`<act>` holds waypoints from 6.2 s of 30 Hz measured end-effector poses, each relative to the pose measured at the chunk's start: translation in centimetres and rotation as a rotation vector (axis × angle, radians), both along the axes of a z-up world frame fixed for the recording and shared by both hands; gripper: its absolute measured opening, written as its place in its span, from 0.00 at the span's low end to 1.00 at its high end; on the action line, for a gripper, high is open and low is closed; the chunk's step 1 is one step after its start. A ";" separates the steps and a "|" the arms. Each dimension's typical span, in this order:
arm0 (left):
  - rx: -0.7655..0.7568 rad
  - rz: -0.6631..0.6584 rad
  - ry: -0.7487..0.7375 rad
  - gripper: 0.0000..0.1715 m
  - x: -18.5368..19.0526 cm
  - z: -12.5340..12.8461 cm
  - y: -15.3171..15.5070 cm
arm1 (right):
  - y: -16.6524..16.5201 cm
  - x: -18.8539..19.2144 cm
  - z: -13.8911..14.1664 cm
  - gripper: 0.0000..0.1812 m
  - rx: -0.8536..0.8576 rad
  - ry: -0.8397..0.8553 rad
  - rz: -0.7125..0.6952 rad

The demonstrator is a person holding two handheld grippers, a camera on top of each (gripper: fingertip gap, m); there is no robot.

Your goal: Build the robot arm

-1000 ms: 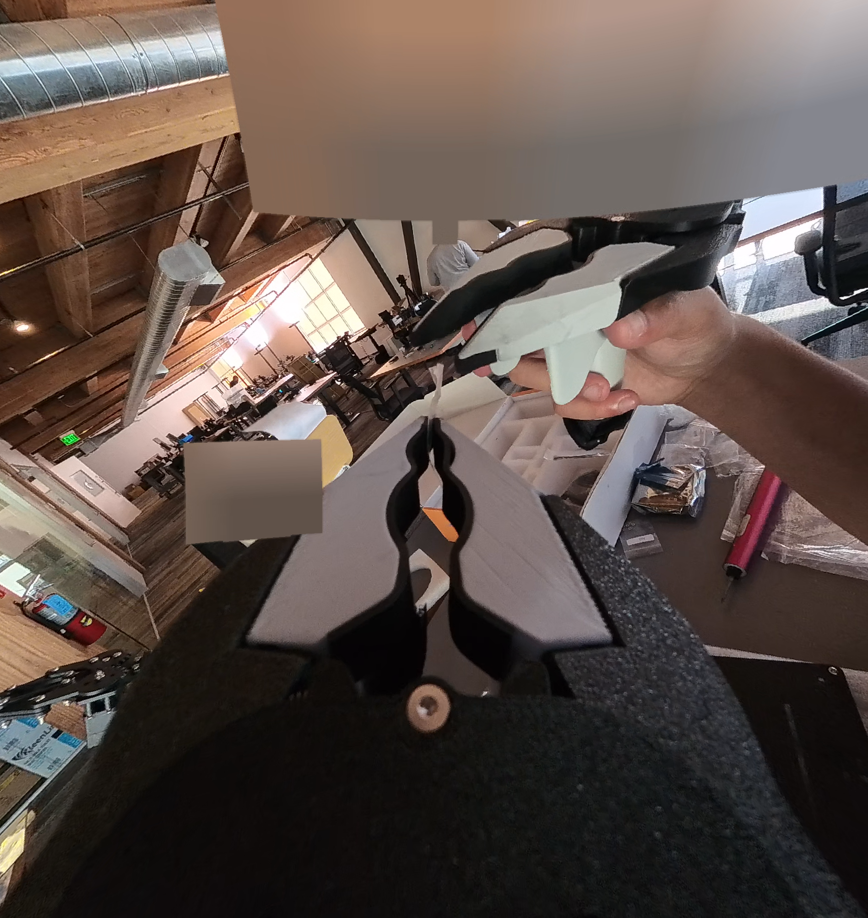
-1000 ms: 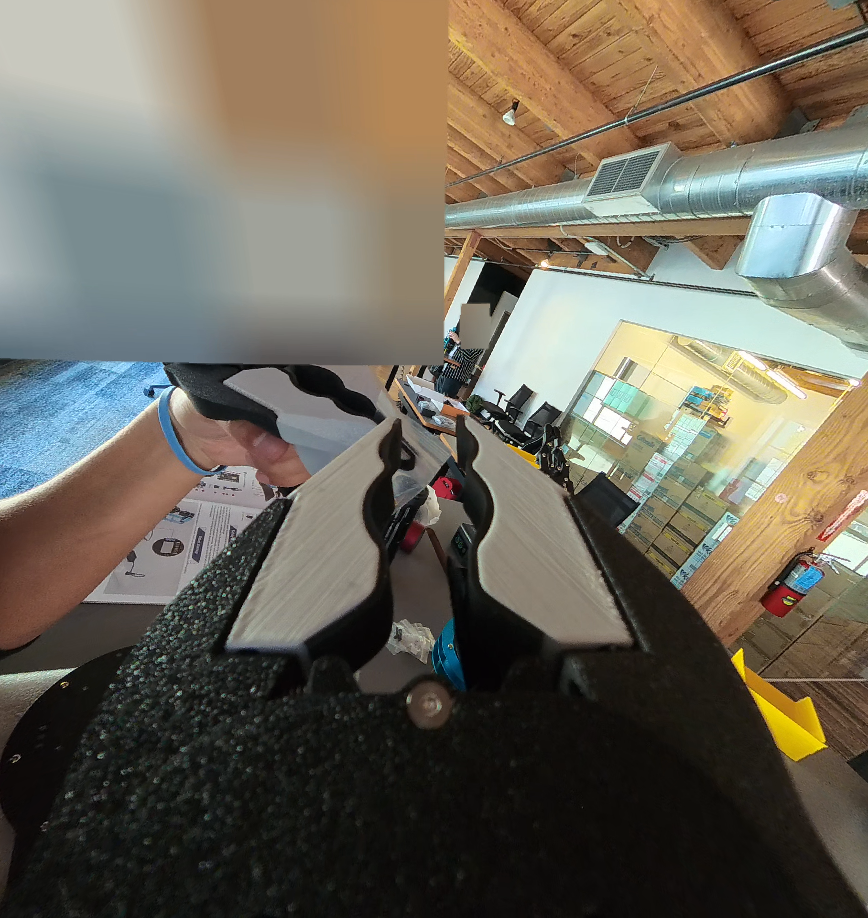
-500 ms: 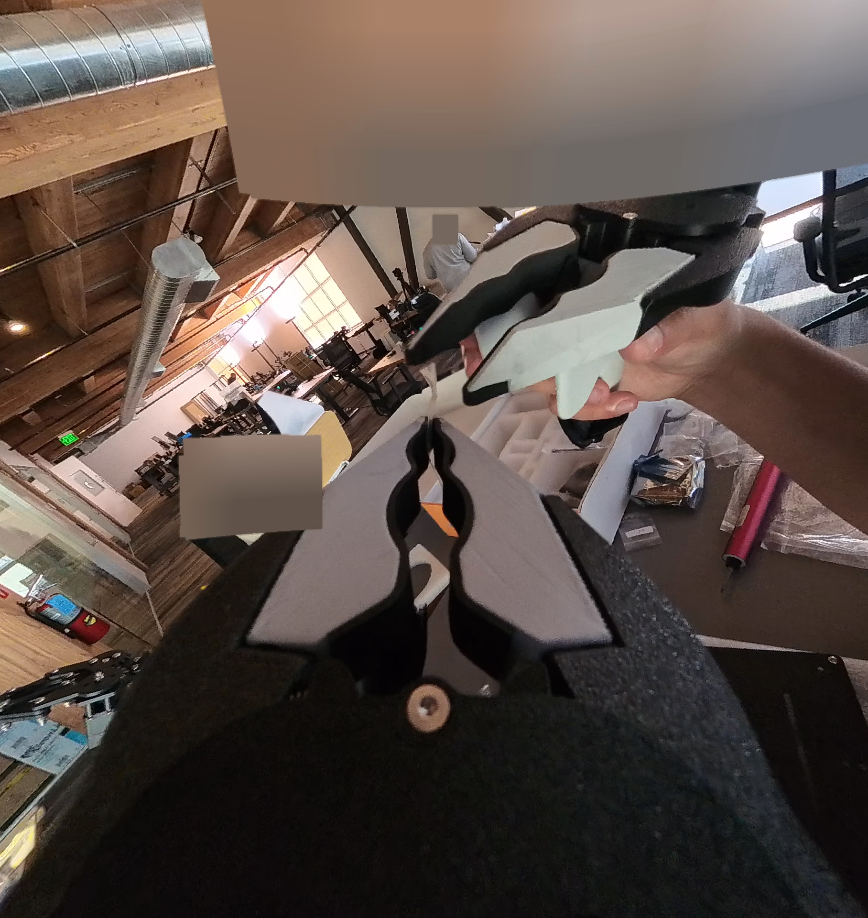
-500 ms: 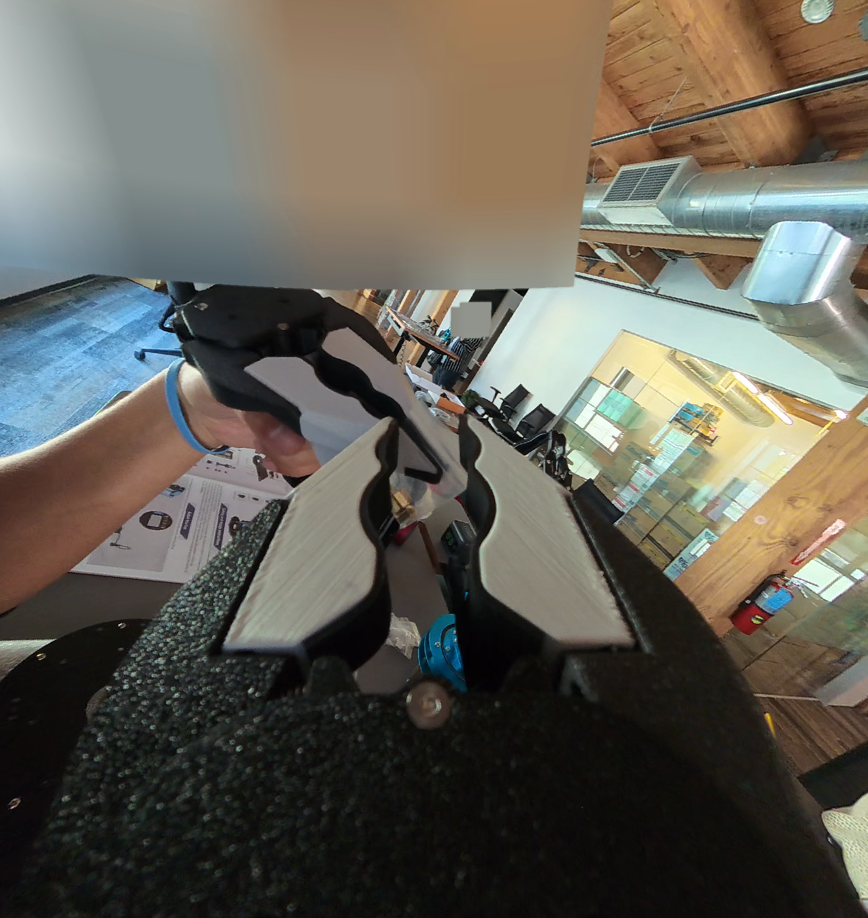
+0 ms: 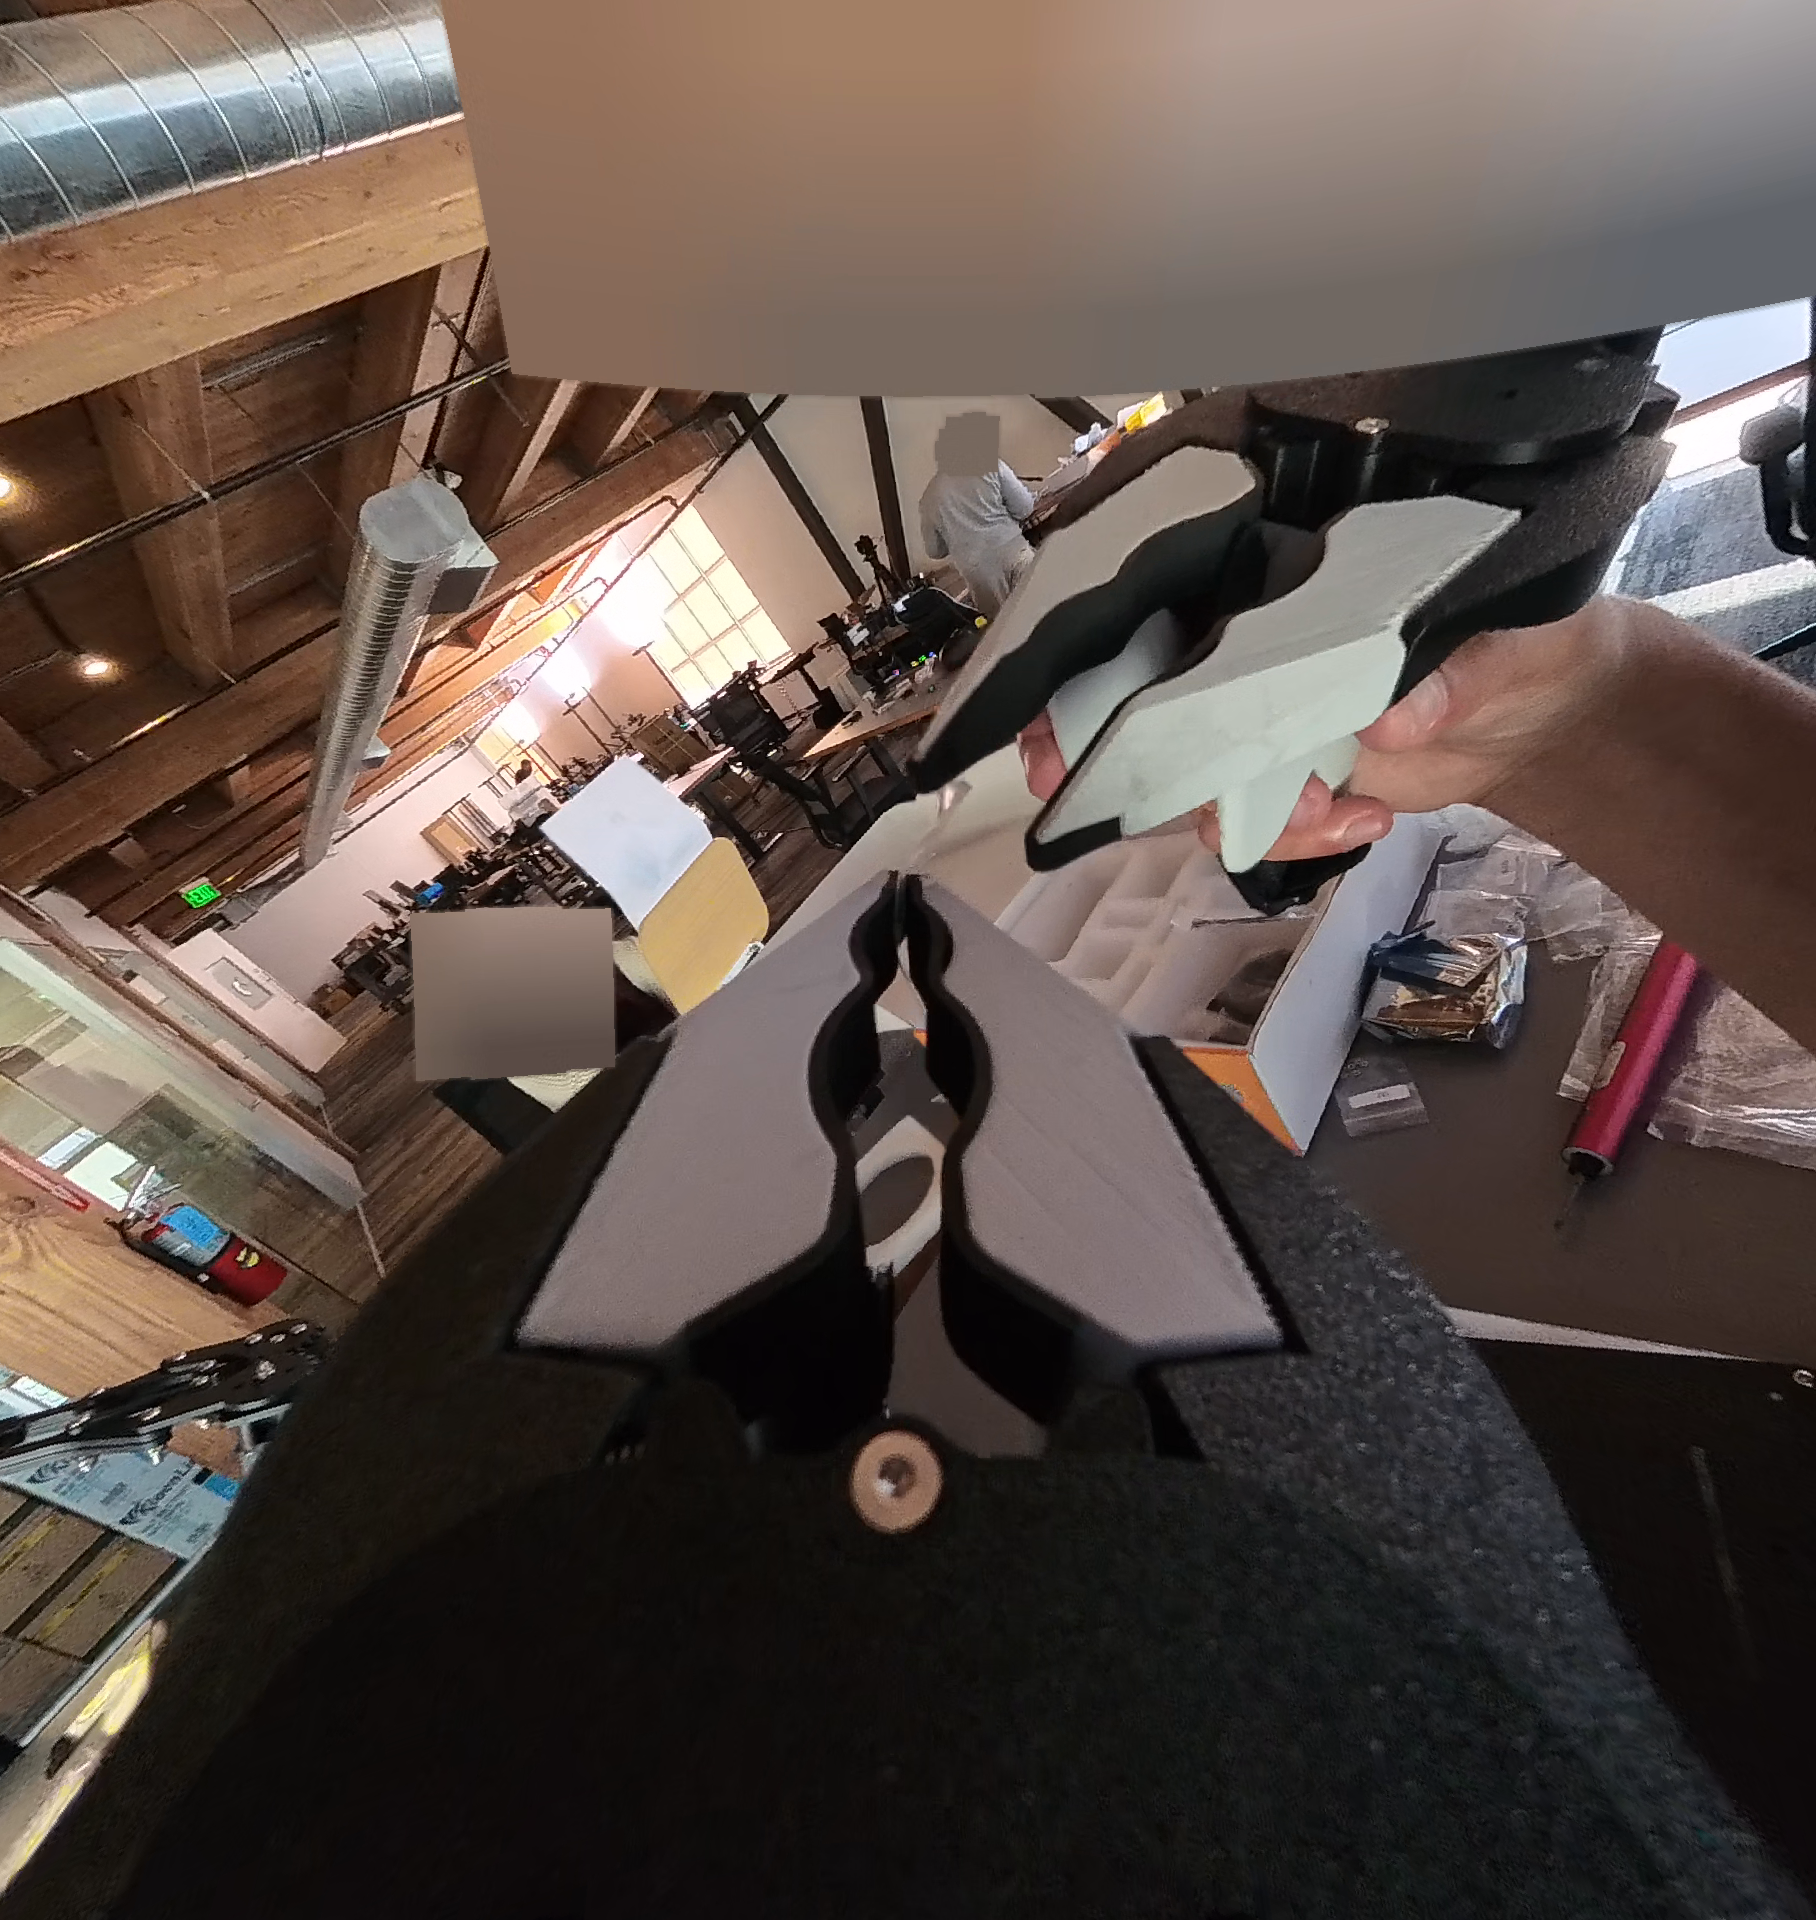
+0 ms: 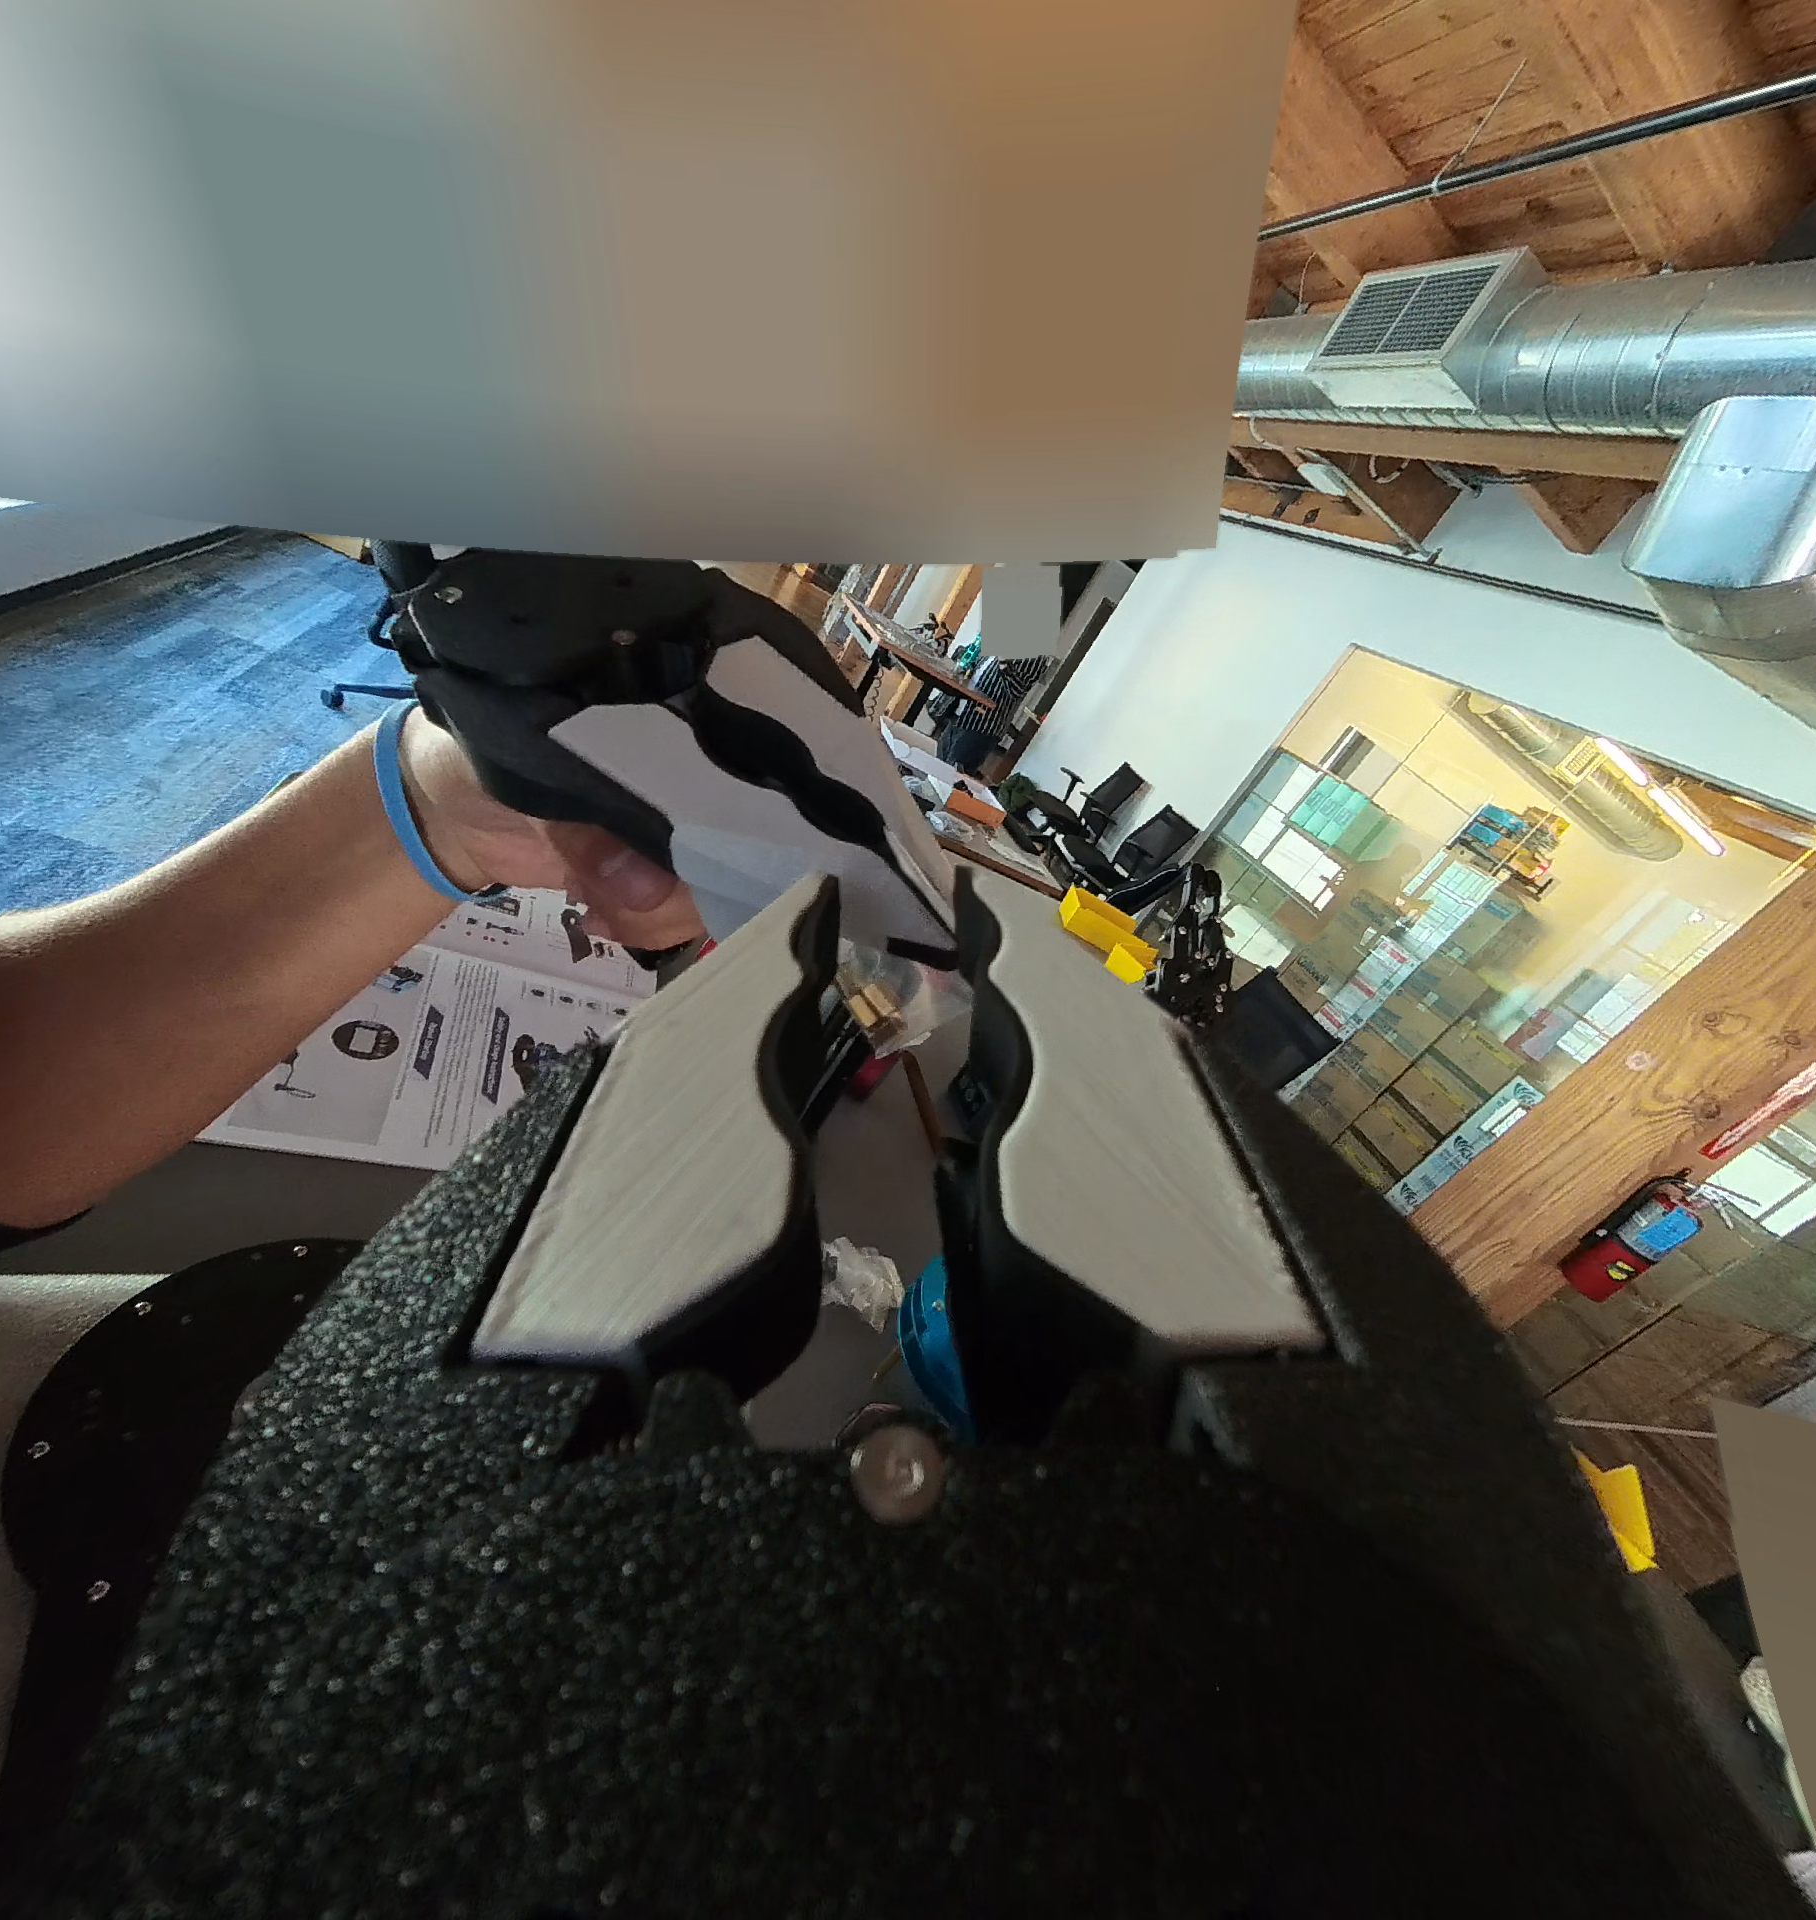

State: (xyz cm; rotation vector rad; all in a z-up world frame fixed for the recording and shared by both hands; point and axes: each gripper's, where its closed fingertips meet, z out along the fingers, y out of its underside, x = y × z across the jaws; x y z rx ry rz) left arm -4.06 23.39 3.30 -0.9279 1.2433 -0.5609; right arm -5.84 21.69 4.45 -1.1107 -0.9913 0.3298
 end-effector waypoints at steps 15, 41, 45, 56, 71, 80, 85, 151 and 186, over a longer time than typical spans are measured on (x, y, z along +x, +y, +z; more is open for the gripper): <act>0.009 -0.003 0.006 0.00 0.0 -0.1 -0.1 | -0.2 0.2 0.0 0.12 -0.027 0.031 0.044; 0.023 -0.051 0.039 0.00 0.3 -0.7 -1.2 | 0.8 2.1 1.0 0.10 -0.047 0.115 0.006; 0.022 -0.051 0.038 0.00 0.2 -0.7 -1.1 | 0.7 2.3 1.2 0.10 -0.037 0.122 0.000; 0.024 -0.053 0.039 0.00 0.3 -0.7 -1.2 | 0.6 2.0 1.1 0.09 -0.037 0.112 0.007; 0.030 -0.056 0.056 0.00 0.3 -1.1 -1.3 | 0.7 1.9 0.9 0.10 -0.039 0.105 0.000; 0.031 -0.047 0.062 0.00 0.2 -1.2 -1.1 | -0.3 1.2 -0.8 0.06 -0.076 0.010 0.061; 0.029 -0.057 0.065 0.00 0.3 -1.4 -1.2 | -0.4 0.8 -1.4 0.06 -0.099 -0.017 0.084; -1.704 0.311 -0.586 0.04 -7.3 -29.3 -17.3 | -16.1 -6.2 -31.0 0.00 -1.094 0.088 0.131; -1.700 0.282 -0.569 0.03 -6.6 -29.4 -16.7 | -15.6 -5.5 -31.2 0.00 -1.215 0.156 0.181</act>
